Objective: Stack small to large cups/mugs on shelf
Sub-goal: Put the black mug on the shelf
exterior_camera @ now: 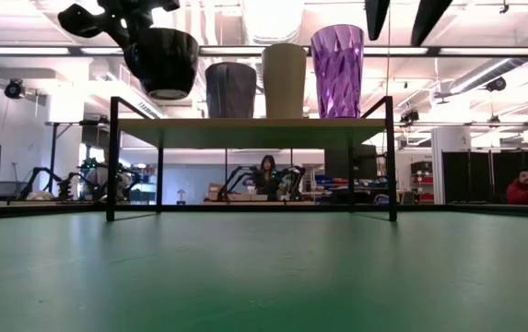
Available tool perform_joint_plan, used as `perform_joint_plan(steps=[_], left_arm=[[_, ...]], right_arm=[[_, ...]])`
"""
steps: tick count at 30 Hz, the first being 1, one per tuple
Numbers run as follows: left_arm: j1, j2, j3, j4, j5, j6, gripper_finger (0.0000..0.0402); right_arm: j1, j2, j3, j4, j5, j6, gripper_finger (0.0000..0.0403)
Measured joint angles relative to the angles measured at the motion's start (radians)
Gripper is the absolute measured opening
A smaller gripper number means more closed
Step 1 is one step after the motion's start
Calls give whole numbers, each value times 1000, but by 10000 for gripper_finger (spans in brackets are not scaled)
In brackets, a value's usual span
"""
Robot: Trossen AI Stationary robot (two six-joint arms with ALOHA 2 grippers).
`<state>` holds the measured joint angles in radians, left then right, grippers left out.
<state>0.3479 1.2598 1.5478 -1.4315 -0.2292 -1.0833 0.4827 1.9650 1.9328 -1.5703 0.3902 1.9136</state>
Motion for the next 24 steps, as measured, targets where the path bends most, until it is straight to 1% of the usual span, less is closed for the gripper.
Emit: perform_joint_plan(steps=[3,8,10,14,19,24], left_arm=[[2,0,-1,-1,-3,-3,17],[1,0,-3,10,-3,-107,17],[-3,6,-3,17,7,-170,17],[-9,20,0,15,14,-259,17],[-14,54,1,5,10,-338,17],[-26,104,8,3,11,-377,17]], right_arm=[[-34,-55,-35,-2,4,-83,183],[-72,-152,-79,1,23,-346,183],[-83,-194,-103,-1,52,-432,183],[-100,-278,-166,0,56,-595,183],[-101,-396,-272,0,56,-674,183],[-117,-511,-399,8,113,-654,183]])
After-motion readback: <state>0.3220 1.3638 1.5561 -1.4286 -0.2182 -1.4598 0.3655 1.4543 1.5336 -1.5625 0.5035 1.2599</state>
